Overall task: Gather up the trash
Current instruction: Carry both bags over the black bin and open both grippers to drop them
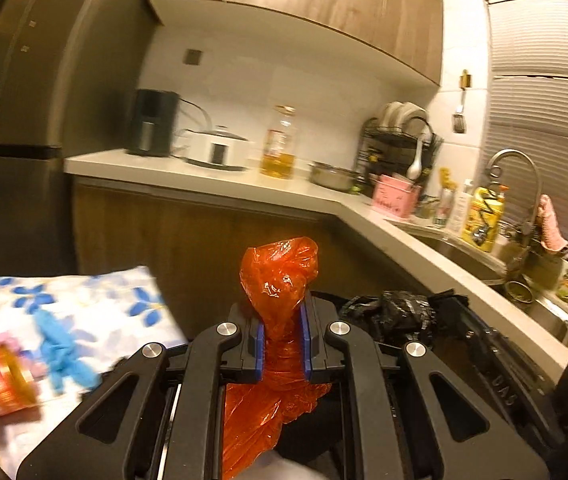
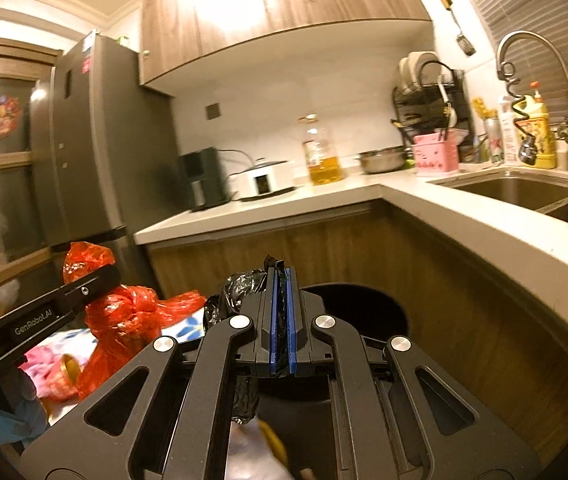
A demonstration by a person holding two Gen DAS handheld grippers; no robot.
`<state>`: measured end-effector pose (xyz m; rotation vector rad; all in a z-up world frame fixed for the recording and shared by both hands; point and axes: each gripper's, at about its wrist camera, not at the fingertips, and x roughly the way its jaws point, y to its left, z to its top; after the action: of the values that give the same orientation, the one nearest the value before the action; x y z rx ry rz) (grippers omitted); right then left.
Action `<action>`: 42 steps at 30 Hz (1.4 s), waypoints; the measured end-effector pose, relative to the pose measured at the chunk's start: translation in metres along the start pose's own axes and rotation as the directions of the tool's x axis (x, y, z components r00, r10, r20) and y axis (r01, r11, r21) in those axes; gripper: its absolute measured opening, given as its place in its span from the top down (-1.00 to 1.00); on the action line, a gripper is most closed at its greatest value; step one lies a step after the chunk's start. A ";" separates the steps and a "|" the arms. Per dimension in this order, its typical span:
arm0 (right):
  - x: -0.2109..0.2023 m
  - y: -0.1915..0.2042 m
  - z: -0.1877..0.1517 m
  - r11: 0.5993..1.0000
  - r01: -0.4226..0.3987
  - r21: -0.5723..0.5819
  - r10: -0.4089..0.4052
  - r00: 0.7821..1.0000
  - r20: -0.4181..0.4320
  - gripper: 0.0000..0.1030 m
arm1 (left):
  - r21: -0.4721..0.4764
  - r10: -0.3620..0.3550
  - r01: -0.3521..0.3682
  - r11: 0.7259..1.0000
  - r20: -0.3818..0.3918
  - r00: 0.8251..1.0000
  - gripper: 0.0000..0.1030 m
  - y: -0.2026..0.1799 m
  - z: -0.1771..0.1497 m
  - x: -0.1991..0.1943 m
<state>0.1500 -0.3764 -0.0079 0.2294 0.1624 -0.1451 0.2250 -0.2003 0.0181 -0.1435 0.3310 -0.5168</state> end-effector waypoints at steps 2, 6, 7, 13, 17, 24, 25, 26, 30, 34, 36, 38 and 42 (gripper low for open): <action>0.006 -0.008 0.002 1.000 0.015 0.010 -0.015 1.000 0.002 0.92 | 0.008 -0.027 0.027 1.000 -0.015 1.000 0.74 -0.008 0.001 0.015; 0.020 -0.021 0.004 0.999 0.048 0.014 -0.048 0.999 0.000 0.92 | -0.005 -0.072 0.072 0.997 -0.043 0.996 0.74 -0.017 0.001 0.040; 0.022 -0.023 0.004 0.998 0.054 0.013 -0.054 0.999 -0.002 0.92 | -0.007 -0.077 0.077 0.997 -0.053 0.996 0.73 -0.019 0.000 0.048; 0.043 -0.035 0.006 0.998 0.058 0.020 -0.057 0.998 -0.030 0.92 | 0.004 -0.078 0.079 0.997 -0.094 0.992 0.73 -0.023 -0.007 0.074; 0.052 -0.038 0.004 0.998 0.055 0.010 -0.055 0.997 -0.047 0.92 | 0.013 -0.082 0.083 0.996 -0.109 0.991 0.71 -0.025 -0.010 0.084; 0.061 -0.039 -0.001 0.999 0.048 0.012 -0.047 0.996 -0.074 0.89 | 0.024 -0.067 0.071 0.997 -0.134 0.989 0.51 -0.027 -0.013 0.098; 0.063 -0.039 -0.001 0.999 0.050 0.008 -0.049 0.996 -0.077 0.89 | 0.023 -0.064 0.067 0.997 -0.138 0.988 0.47 -0.026 -0.014 0.099; 0.064 -0.039 -0.002 0.999 0.052 0.005 -0.052 0.995 -0.080 0.89 | 0.022 -0.062 0.066 0.998 -0.139 0.988 0.43 -0.025 -0.014 0.099; 0.067 -0.041 -0.003 0.998 0.056 0.004 -0.056 0.994 -0.091 0.83 | 0.013 -0.053 0.056 0.998 -0.142 0.988 0.17 -0.021 -0.015 0.100; 0.069 -0.042 -0.004 0.998 0.061 0.008 -0.060 0.994 -0.096 0.72 | -0.022 -0.055 0.053 0.998 -0.140 0.989 -0.09 -0.014 -0.015 0.098; 0.069 -0.043 -0.004 0.998 0.061 0.008 -0.060 0.994 -0.094 0.71 | -0.043 -0.066 0.061 0.997 -0.142 0.988 -0.09 -0.010 -0.014 0.099; 0.070 -0.044 -0.005 0.998 0.061 0.012 -0.060 0.993 -0.099 0.69 | -0.061 -0.085 0.077 0.995 -0.153 0.985 -0.11 -0.009 -0.014 0.101; 0.065 -0.045 -0.004 0.998 0.062 0.016 -0.060 0.994 -0.096 0.41 | -0.070 -0.074 0.065 0.995 -0.138 0.988 -0.32 -0.005 -0.015 0.094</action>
<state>0.2059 -0.4272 -0.0328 0.2502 0.2631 -0.1969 0.2946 -0.2533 -0.0206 -0.1829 0.4819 -0.5871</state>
